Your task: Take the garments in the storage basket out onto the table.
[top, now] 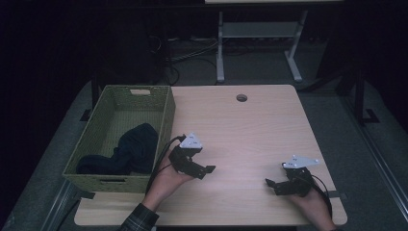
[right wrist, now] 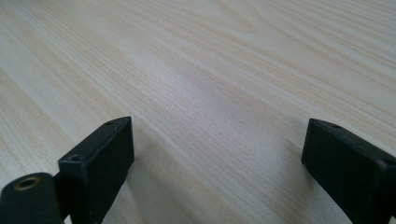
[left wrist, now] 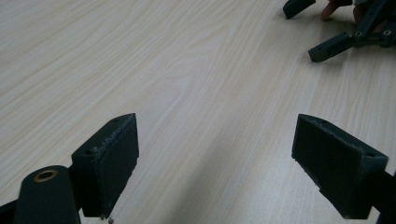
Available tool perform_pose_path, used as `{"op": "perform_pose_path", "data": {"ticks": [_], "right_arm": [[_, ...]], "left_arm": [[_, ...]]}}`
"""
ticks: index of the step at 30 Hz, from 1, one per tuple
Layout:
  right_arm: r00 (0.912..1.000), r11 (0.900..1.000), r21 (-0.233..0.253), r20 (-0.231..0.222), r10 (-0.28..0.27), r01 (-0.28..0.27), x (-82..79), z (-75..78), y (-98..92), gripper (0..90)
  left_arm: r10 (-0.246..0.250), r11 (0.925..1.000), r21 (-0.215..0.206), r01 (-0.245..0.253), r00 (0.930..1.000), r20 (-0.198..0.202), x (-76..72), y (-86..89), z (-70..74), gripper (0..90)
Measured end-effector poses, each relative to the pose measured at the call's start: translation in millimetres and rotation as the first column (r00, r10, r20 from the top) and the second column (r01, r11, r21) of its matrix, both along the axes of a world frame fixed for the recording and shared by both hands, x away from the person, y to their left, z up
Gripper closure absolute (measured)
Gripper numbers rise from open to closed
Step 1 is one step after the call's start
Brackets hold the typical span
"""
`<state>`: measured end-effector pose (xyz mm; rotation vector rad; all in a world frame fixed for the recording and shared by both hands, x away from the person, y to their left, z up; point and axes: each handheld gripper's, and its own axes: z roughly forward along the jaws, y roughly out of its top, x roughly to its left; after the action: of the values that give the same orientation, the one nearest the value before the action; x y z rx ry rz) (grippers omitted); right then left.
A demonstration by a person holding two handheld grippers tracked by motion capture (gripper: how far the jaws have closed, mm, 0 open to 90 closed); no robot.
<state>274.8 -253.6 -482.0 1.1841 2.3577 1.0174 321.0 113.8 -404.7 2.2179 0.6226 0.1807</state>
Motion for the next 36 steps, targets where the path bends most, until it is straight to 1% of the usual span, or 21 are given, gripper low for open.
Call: {"op": "perform_pose_path", "data": {"ticks": [9, 12, 16, 25, 29, 36], "right_arm": [[1.0000, 1.000, 0.001, 0.000, 0.000, 0.000, 0.0, 0.0, 0.0, 8.9], [1.0000, 1.000, 0.001, 0.000, 0.000, 0.000, 0.0, 0.0, 0.0, 8.9], [1.0000, 1.000, 0.001, 0.000, 0.001, -0.001, -0.1, 0.0, 0.0, 8.9], [1.0000, 1.000, 0.001, 0.000, 0.001, -0.001, -0.1, 0.0, 0.0, 8.9], [1.0000, 1.000, 0.001, 0.002, 0.001, -0.001, 0.0, 0.0, 0.0, 8.9], [1.0000, 1.000, 0.001, 0.000, 0.001, -0.001, -0.1, 0.0, 0.0, 8.9]], "left_arm": [[-0.008, 0.9999, -0.011, 0.008, 1.0000, 0.000, 0.6, 0.9, 6.5, 14.5], [-0.012, 0.9999, -0.009, 0.012, 0.9999, -0.004, 0.7, 0.3, 6.9, 14.4], [-0.019, 0.9998, -0.006, 0.019, 0.9998, 0.002, 1.7, 0.1, 10.2, 14.5], [-0.020, 0.9995, -0.024, 0.020, 0.9998, 0.008, 6.1, 1.4, 18.6, 14.5], [-0.030, 0.9994, -0.018, 0.030, 0.9995, 0.013, 6.7, 1.4, 21.3, 14.5], [-0.041, 0.9991, 0.003, 0.041, 0.9991, 0.001, 8.7, 1.7, 26.0, 14.5]]}}
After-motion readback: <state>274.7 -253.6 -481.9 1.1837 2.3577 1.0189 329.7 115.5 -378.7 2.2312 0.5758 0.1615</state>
